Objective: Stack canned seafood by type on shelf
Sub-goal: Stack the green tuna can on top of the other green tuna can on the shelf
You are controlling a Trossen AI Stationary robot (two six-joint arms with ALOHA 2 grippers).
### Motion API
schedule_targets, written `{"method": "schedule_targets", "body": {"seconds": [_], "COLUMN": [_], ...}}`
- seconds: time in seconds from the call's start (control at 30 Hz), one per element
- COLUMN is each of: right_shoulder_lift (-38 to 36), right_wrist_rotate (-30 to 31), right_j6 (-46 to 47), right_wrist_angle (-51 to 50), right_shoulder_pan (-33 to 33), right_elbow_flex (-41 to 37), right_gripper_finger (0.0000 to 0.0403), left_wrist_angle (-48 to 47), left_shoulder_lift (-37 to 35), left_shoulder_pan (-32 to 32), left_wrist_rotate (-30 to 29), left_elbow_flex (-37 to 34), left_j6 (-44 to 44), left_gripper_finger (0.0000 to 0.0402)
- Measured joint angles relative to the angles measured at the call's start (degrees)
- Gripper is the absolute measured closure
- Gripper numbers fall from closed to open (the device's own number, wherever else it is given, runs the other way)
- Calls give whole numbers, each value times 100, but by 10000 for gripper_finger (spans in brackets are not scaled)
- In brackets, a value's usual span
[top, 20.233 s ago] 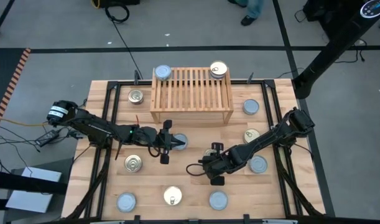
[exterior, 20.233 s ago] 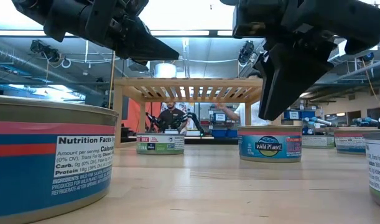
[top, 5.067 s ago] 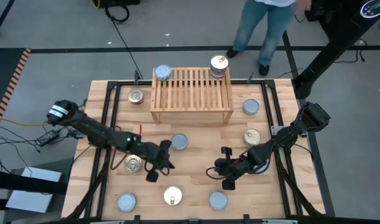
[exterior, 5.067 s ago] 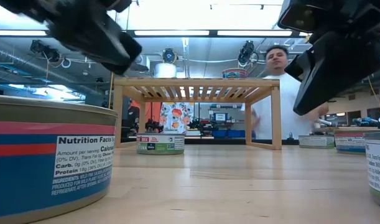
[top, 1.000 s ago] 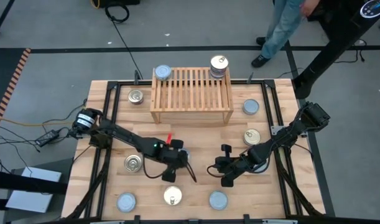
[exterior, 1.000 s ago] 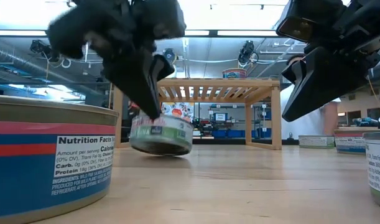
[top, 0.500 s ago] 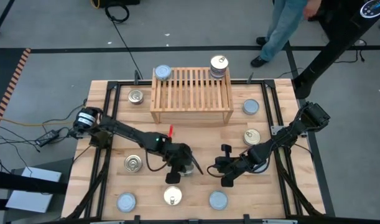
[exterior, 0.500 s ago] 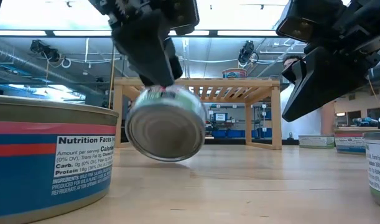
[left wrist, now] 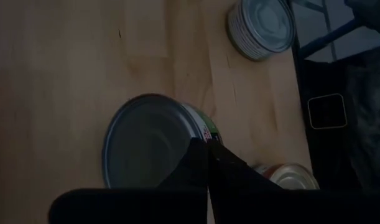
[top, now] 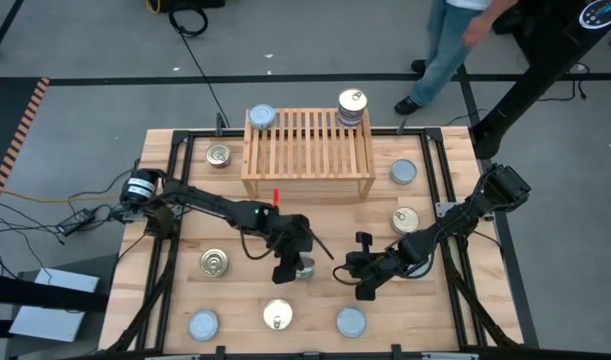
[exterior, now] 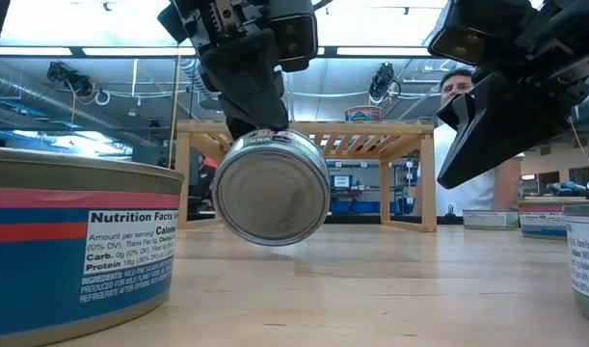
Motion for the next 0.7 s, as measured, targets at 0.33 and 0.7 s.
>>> {"method": "schedule_targets", "body": {"seconds": [0.33,0.7], "right_shoulder_lift": [0,0], "right_wrist_rotate": [0,0], "right_j6": [16,9], "right_wrist_angle": [-7,-13], "right_shoulder_pan": [2,7], "right_elbow_flex": [0,-4], "right_gripper_finger": [395,392], "left_wrist_angle": [-32,69], "left_shoulder_lift": [183,92], "left_shoulder_pan": [215,292], "left_wrist_rotate": [177,321], "left_elbow_flex": [2,9], "left_j6": [136,24], "left_gripper_finger": [401,401]}}
